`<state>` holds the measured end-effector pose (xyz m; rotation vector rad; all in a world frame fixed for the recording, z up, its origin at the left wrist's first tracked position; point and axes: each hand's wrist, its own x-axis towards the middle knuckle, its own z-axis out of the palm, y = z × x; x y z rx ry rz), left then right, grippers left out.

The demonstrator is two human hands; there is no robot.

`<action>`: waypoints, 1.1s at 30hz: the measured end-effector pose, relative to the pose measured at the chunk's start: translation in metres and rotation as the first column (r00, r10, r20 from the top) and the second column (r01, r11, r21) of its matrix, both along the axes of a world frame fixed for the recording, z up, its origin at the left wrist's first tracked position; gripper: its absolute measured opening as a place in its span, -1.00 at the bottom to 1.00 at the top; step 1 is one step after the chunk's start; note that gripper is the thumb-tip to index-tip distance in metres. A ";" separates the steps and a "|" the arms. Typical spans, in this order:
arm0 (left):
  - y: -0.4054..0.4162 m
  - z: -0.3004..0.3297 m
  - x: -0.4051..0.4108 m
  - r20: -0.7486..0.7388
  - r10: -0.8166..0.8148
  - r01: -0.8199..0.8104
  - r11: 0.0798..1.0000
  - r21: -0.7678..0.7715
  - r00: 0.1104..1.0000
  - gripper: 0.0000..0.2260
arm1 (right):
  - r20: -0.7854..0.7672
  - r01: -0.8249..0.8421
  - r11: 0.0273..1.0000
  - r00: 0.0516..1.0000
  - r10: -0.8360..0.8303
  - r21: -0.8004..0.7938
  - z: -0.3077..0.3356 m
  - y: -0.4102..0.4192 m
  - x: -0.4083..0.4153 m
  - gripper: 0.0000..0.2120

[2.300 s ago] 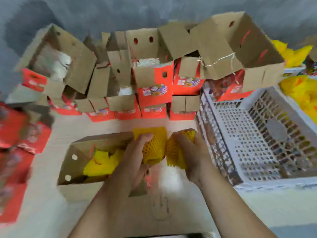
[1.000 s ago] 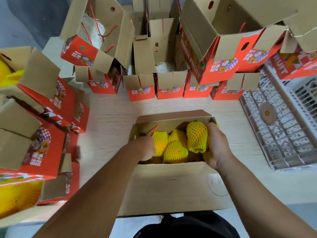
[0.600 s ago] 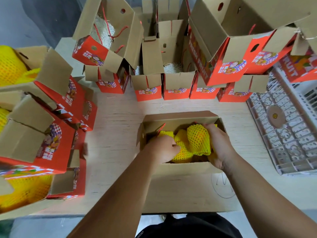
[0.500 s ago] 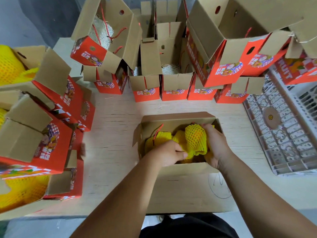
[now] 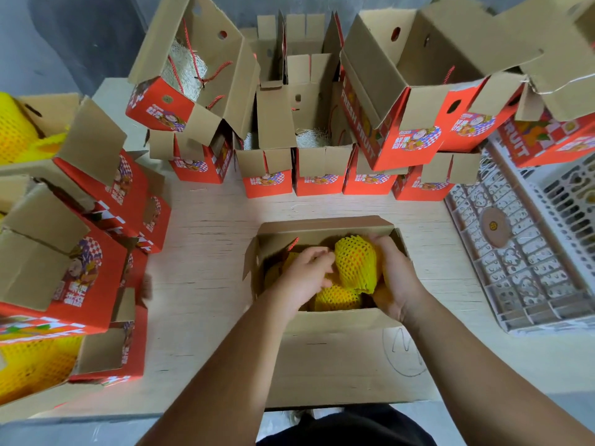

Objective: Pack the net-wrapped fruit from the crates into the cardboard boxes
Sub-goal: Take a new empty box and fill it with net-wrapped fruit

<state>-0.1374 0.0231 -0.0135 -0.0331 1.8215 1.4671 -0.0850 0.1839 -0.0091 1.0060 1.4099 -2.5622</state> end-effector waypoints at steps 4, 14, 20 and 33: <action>0.004 0.006 0.018 0.033 0.096 -0.101 0.969 0.226 0.995 -0.74 | -0.031 -0.089 0.994 0.995 0.091 0.070 0.013 -0.017 -0.002 -0.77; -0.048 0.014 -0.010 -0.457 0.222 -0.260 0.965 -0.021 0.861 -0.61 | 0.067 -0.514 0.753 0.840 0.538 0.411 0.029 -0.040 -0.014 -0.63; -0.056 -0.017 0.005 -0.849 0.047 -0.363 0.916 -0.174 0.526 -0.80 | 0.484 -0.662 -0.064 0.475 0.735 0.747 -0.003 -0.076 -0.032 -0.42; -0.049 -0.019 0.008 -0.842 -0.157 -0.392 0.831 -0.395 0.516 -0.69 | 0.468 -0.864 0.053 0.322 0.823 0.501 0.012 -0.056 -0.062 -0.79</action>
